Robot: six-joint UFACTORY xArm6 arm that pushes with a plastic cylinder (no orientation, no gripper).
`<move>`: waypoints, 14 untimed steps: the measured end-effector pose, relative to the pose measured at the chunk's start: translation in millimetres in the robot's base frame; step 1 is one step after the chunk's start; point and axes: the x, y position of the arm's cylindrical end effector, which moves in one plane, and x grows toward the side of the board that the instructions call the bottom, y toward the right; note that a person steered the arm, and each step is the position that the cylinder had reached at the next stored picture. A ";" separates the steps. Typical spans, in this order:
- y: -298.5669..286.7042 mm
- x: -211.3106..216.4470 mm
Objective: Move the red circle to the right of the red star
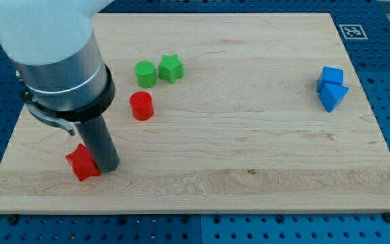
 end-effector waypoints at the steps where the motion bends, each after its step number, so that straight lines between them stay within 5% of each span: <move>1: -18.5 0.0; 3: -32.3 0.0; 6: 105.3 4.0; 8: 179.8 -70.5; 10: 111.7 -186.1; 12: 33.0 -161.5; 14: 57.4 -158.2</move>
